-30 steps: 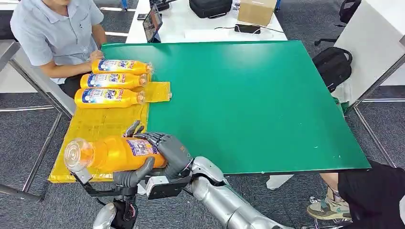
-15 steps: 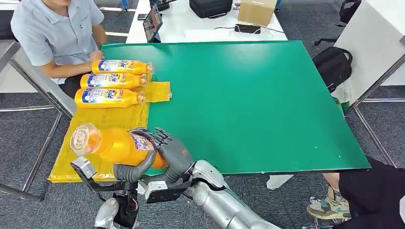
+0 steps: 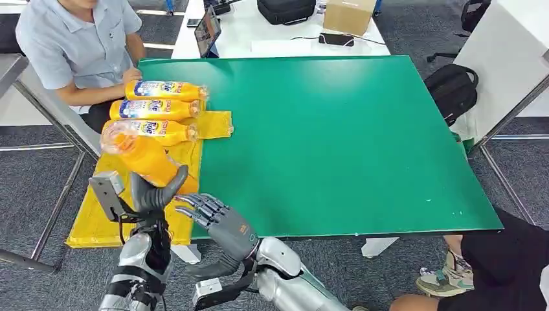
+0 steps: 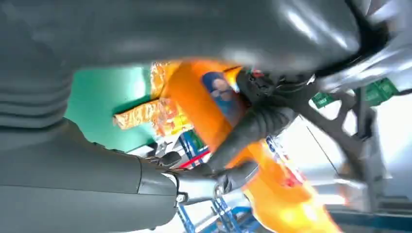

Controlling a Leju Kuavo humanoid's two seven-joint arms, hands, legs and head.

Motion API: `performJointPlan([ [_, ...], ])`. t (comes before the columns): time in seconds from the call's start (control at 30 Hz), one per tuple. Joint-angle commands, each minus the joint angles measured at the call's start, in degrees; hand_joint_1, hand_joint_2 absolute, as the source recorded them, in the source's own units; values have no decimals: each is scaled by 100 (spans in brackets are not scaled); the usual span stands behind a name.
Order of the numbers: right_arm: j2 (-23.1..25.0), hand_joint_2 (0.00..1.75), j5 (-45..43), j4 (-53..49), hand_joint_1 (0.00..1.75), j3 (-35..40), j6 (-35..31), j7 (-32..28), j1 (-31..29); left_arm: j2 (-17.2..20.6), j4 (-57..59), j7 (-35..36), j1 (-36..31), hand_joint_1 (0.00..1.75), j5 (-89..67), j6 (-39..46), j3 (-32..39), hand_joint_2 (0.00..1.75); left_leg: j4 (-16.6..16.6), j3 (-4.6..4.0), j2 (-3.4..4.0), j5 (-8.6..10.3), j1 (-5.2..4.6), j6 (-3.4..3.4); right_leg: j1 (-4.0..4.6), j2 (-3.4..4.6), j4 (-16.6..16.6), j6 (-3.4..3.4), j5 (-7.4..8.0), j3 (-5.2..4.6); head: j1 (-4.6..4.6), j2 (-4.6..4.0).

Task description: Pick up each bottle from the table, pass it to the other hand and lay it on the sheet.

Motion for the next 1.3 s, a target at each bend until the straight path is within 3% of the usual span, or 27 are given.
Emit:
performJointPlan([
  [0.03, -159, 0, -50, -14, 0, 369, -77, 26, -67, 356, 1568, 22, -1226, 175, -395, 319, 280, 175, 2, -3, -1, 5, 4, -3, 5, -5, 0, -6, 4, 1, 0, 0],
  [0.17, -162, 0, -61, -5, 0, 371, -79, 19, -74, 339, 1524, 15, -1178, 175, -411, 330, 274, 175, -1, 0, 0, 6, 4, -5, 5, -7, -1, -6, 3, 4, 0, 0],
  [0.3, -131, 0, -180, -2, 0, 385, 31, -48, -96, 657, 1963, -70, -1667, 175, -2052, 1531, -191, 175, 6, -8, -1, 6, 6, -7, 6, -8, 3, -6, 3, -2, 0, 0],
  [0.37, -119, 0, -237, 23, 0, 354, 140, -70, -121, 821, 2728, 485, -2171, 175, -3495, 1888, -650, 175, 5, -12, -10, 8, 3, -6, 3, -14, 6, -4, 2, -6, 0, 0],
  [0.47, -121, 0, -270, 47, 0, 319, 288, -109, -122, 796, 3576, 762, -2726, 175, -4137, 1582, -786, 175, 8, -15, -23, 13, 5, -7, 6, -26, 6, -6, 3, -6, 0, 0],
  [0.67, -129, 0, -233, 17, 0, 301, 575, -193, -121, 1173, 4477, 2186, -3350, 175, -6767, 1827, -1889, 175, 9, -13, -9, 16, 5, -7, 6, -8, 6, 0, 11, -6, 0, 0],
  [0.8, -139, 0, -242, -66, 0, 261, 663, -236, -111, 1296, 4710, 2473, -3406, 175, -7669, 1235, -2341, 175, 8, -10, 0, 15, 9, -10, 10, -1, 7, -3, 12, -6, 0, 0],
  [0.9, -173, 0, -244, -198, 0, 190, 674, -262, -50, 1313, 4739, 2418, -3512, 175, -7792, 591, -2382, 175, 6, -8, 2, 14, 5, -7, 5, -4, 5, 4, 10, -4, 0, 0],
  [1.07, -174, 0, -245, -206, 0, 189, 681, -262, -53, 1309, 4736, 2418, -3549, 175, -7792, 551, -2379, 175, 15, -21, 4, 16, 9, -7, 10, -5, 10, 2, 13, -15, 2, 0],
  [1.2, -160, 0, -262, -314, 0, 125, 774, -346, 0, 1346, 4847, 2382, -3773, 175, -7852, -578, -2444, 175, 13, -20, -1, 17, 11, -8, 11, -8, 7, 1, 13, -10, 2, 0],
  [1.3, -122, 0, -300, -337, 0, 86, 783, -404, 30, 1385, 4891, 2271, -3837, 175, -7732, -817, -2323, 175, 15, -23, 3, 16, 11, -9, 11, -5, 10, 0, 13, -16, 2, 0],
])
